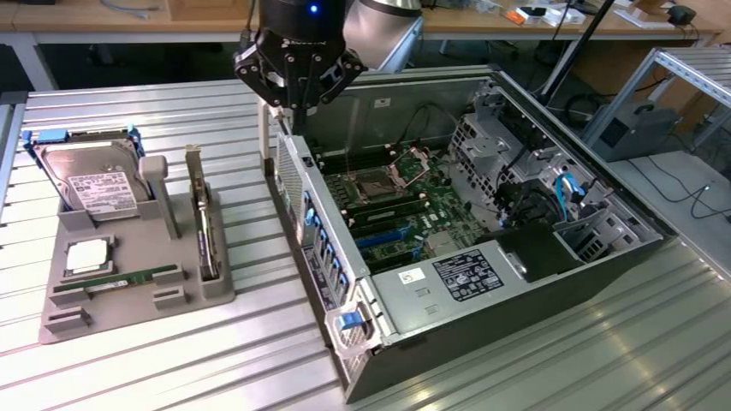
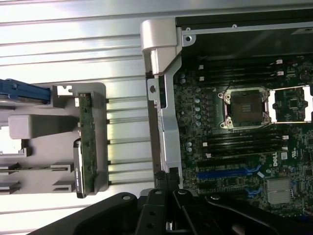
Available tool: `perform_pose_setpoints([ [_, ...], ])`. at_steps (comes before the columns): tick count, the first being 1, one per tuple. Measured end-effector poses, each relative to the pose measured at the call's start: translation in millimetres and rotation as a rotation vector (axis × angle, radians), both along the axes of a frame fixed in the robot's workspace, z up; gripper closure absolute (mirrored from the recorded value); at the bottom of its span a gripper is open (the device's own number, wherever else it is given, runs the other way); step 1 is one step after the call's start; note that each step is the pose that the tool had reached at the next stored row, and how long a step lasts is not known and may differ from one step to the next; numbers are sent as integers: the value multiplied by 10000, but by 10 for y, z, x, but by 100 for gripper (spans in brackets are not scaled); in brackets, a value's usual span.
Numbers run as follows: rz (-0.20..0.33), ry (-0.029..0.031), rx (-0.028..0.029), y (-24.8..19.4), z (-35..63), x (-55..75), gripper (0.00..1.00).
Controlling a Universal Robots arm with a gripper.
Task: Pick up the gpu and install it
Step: 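Reach for the gpu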
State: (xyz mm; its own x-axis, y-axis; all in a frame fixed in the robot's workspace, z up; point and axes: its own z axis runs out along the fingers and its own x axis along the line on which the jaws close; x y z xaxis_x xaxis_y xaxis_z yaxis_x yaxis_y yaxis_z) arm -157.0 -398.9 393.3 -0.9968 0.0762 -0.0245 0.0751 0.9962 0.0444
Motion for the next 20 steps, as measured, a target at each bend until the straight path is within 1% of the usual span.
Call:
perform_pose_setpoints([
  [20,0,0,0,0,0,-84,90],
])
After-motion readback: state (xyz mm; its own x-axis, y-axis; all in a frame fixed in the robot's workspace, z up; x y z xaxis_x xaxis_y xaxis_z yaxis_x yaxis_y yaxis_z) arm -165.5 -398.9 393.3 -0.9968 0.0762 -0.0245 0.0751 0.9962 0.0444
